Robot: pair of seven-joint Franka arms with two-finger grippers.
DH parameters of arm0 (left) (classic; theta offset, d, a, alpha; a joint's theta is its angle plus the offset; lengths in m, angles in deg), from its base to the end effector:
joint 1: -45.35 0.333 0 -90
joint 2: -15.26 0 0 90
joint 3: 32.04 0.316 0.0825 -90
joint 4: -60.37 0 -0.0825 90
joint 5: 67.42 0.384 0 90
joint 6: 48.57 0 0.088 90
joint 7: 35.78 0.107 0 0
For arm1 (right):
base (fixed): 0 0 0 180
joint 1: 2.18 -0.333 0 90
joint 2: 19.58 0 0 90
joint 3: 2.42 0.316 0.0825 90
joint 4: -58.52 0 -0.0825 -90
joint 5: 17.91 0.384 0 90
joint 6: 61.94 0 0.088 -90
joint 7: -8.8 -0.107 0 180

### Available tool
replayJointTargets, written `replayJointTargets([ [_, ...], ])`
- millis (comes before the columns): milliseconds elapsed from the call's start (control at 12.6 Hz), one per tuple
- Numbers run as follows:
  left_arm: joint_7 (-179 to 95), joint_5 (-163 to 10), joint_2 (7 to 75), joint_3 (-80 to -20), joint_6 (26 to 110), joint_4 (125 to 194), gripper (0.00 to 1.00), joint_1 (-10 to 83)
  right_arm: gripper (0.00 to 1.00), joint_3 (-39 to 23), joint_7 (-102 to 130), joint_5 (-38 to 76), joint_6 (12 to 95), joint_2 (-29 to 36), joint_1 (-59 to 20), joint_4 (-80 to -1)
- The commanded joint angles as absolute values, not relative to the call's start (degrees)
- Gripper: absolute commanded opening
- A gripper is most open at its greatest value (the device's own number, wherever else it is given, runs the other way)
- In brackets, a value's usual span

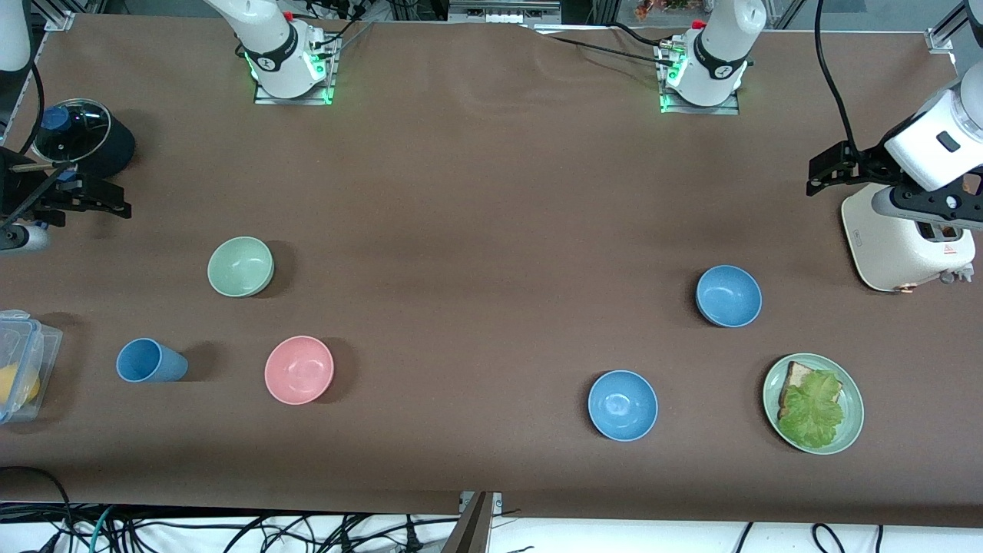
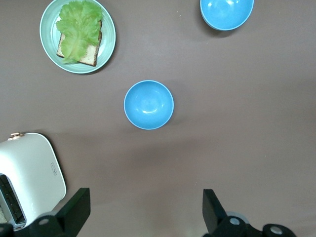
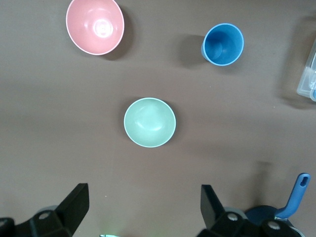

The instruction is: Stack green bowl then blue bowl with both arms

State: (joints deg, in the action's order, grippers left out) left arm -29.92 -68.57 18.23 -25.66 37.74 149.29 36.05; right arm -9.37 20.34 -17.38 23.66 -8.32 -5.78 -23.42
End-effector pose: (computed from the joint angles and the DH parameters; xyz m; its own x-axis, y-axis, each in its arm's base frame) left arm 0.5614 -0.0325 0.5992 0.9836 -0.1533 -0.0949 -0.1516 -0.9881 0.0241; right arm 0.6028 -0.0272 0.5708 0.9810 0.1429 -0.1311 0.1425 -0.9897 -0.0121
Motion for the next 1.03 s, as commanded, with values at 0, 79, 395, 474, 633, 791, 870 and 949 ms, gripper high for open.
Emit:
replayJointTargets([
  [0, -30.5, -68.0, 18.6, -27.8, 36.1, 147.7, 1.0, 35.9, 1.0, -8.6, 20.0, -18.3, 23.1, -8.6, -4.9, -23.7],
  [79, -30.5, -68.0, 18.6, -28.0, 35.8, 147.7, 1.0, 35.9, 1.0, -8.7, 19.9, -18.3, 23.1, -8.6, -4.7, -23.6],
  [395, -30.5, -68.0, 18.6, -28.0, 34.9, 147.7, 1.0, 36.0, 1.0, -9.7, 20.0, -18.1, 23.8, -8.1, -4.4, -22.6],
  [474, -30.4, -68.0, 18.6, -27.9, 34.8, 147.7, 1.0, 36.0, 1.0, -9.6, 19.9, -18.1, 23.7, -8.1, -4.6, -22.3],
  [633, -30.5, -68.0, 18.6, -27.8, 34.8, 147.7, 1.0, 36.0, 1.0, -9.4, 19.3, -18.1, 23.2, -8.1, -4.9, -22.3],
  [791, -30.5, -68.0, 18.5, -27.8, 34.8, 147.7, 1.0, 36.0, 1.0, -9.4, 16.1, -17.7, 23.1, -8.2, -5.1, -22.3],
  [870, -30.5, -68.0, 18.5, -27.8, 34.8, 147.6, 1.0, 36.0, 1.0, -9.2, 15.2, -17.8, 23.1, -8.2, -5.2, -22.3],
  [949, -30.5, -68.0, 18.5, -27.9, 34.8, 147.6, 1.0, 36.0, 1.0, -9.2, 15.2, -17.8, 23.1, -8.2, -5.4, -22.3],
])
